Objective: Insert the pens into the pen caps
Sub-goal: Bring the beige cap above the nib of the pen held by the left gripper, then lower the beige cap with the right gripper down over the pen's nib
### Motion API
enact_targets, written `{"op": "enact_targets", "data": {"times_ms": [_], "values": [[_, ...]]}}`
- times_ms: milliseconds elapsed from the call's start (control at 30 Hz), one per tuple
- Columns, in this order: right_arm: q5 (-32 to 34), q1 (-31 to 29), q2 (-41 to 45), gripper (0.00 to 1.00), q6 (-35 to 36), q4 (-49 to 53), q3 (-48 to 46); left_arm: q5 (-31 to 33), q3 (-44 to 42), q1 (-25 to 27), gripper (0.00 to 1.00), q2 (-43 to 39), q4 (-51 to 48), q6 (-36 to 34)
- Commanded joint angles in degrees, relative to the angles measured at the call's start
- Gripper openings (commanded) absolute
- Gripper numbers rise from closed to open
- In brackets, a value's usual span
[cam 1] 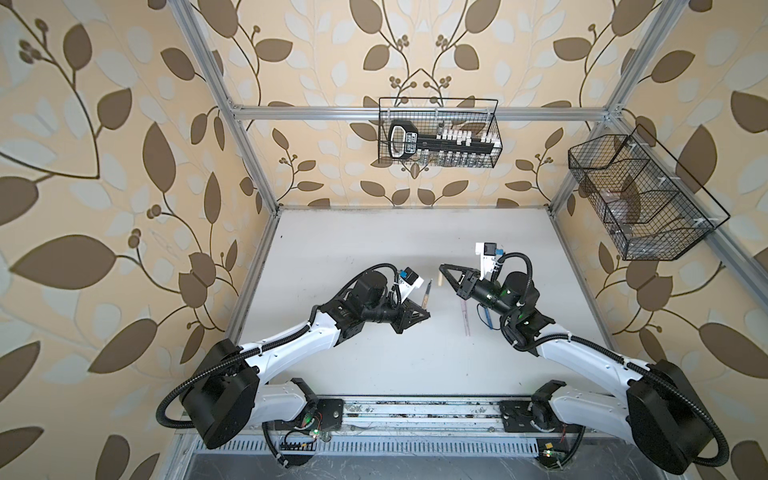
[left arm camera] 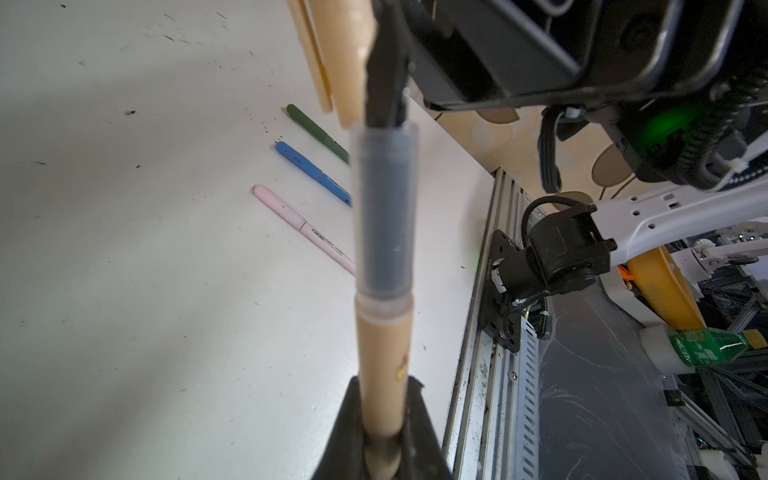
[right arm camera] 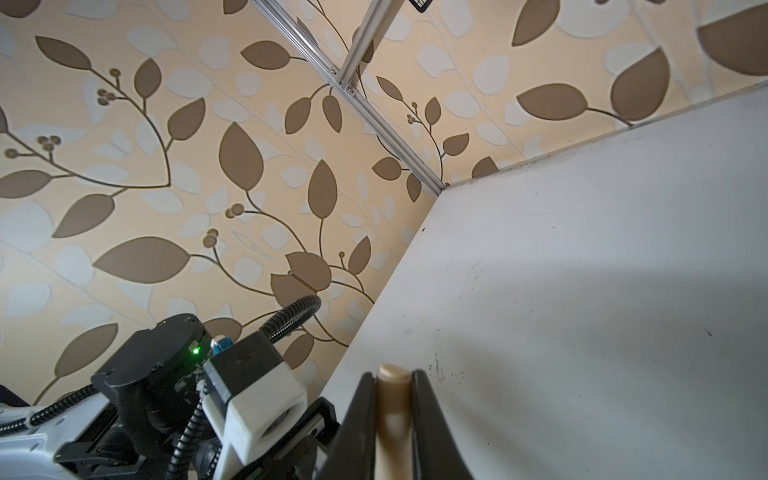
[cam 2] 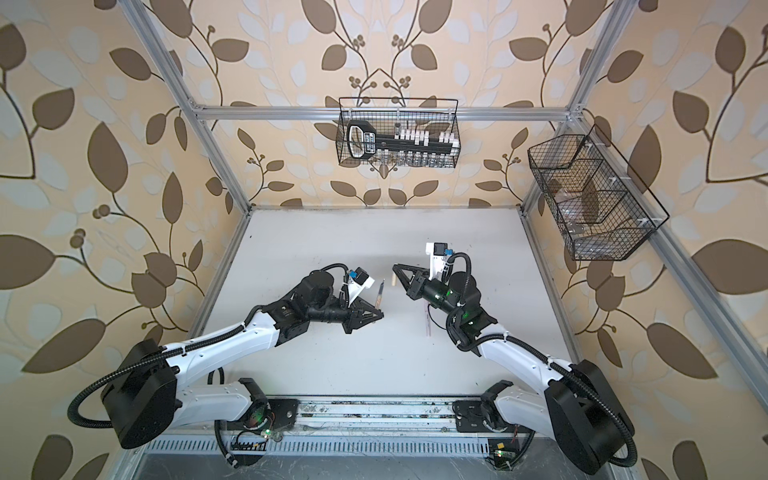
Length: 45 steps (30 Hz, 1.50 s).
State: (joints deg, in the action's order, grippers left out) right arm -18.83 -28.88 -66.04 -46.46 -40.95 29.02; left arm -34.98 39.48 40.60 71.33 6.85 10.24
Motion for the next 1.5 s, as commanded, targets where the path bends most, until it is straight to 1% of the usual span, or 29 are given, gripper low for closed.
{"op": "enact_targets", "data": {"times_ms": [0, 267, 500, 767, 1033, 1467], "values": [[1.5, -0.4, 1.1, 0.16, -0.9, -2.0, -0.1, -0.8, -0.8, 1.0, 0.00, -2.1, 2.4, -0.3], [1.2, -1.0, 1.0, 0.16, -0.5, -0.7, 1.7, -1.4, -0.3, 1.8, 0.00, -1.0, 2.2, -0.1], [2.3, -2.0, 2.4, 0.16, 0.4, 0.2, 2.5, -1.6, -0.4, 2.2, 0.00, -1.0, 2.4, -0.1], [1.3, -2.1, 2.1, 0.15, 1.2, 1.0, 4.9, -1.2, -0.4, 2.3, 0.00, -0.8, 2.3, -0.2], [3.0, -3.5, 4.2, 0.15, 2.3, 2.7, 4.2, -0.8, -0.5, 2.3, 0.00, -1.2, 2.6, -0.1], [5.4, -5.8, 3.9, 0.15, 2.6, 1.4, 2.7, -0.5, -1.1, 2.3, 0.00, -2.5, 2.8, 0.0]]}}
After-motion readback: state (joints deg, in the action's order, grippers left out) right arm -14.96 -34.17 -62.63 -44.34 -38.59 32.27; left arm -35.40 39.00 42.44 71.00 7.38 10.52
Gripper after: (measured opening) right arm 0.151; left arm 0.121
